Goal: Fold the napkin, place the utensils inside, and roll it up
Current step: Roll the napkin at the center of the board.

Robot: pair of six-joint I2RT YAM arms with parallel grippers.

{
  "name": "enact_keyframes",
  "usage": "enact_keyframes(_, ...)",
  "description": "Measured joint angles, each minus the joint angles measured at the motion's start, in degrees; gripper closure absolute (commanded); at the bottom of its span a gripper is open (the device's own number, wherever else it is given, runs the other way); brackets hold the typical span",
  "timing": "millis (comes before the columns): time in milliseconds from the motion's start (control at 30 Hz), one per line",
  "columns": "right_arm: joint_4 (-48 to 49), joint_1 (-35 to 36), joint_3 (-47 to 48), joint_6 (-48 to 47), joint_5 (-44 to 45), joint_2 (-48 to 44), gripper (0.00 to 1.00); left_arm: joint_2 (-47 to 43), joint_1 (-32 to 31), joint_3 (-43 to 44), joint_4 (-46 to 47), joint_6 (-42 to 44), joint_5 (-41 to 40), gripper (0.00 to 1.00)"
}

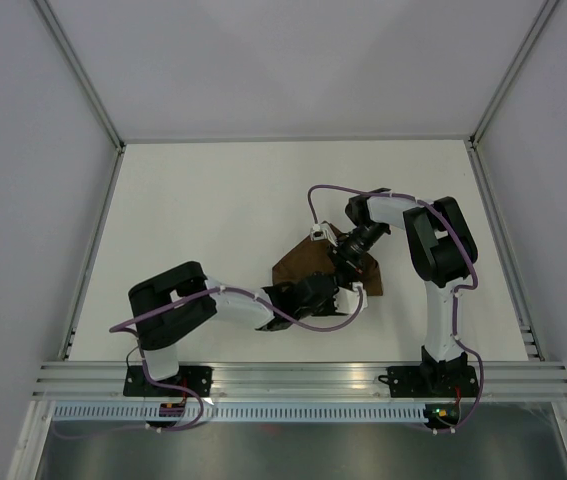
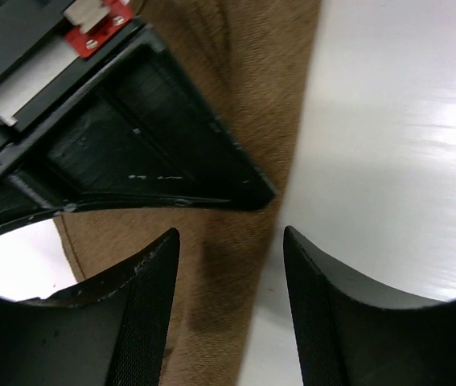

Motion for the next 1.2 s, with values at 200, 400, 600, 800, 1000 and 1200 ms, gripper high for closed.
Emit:
enact_keyframes(200, -0.39, -0.02, 0.37, 0.02, 0.00, 0.28, 0.99, 0.59, 2.03, 0.74, -0.09, 0.44, 0.61, 0.42)
enact_keyframes(400, -0.48, -0.04, 0.57, 0.42, 0.00, 0.39, 1.00, 0.63, 3.19, 2.38, -4.28, 0.07, 5.40, 0.72)
enact_keyframes(600, 0.79, -0.15, 0.33, 3.26, 0.55, -0.13, 0.77, 0.72, 5.14, 5.44, -10.40, -0.55, 11.37, 0.98)
enact_keyframes(800, 8.55, -0.42, -3.98, 8.94, 4.15, -7.19, 0.53, 0.79, 9.18, 7.54, -12.61, -3.48, 19.41, 0.98)
enact_keyframes(1000, 21.94, -3.85, -7.63, 18.45, 7.80, -19.28, 0.48, 3.19, 13.84, 13.03, -19.56, -7.04, 29.62, 0.98)
enact_keyframes(1200, 35.30, -8.63, -14.49, 24.17, 11.30, -33.77, 0.47, 7.02, 18.45, 18.75, -26.21, -10.01, 41.66, 0.98)
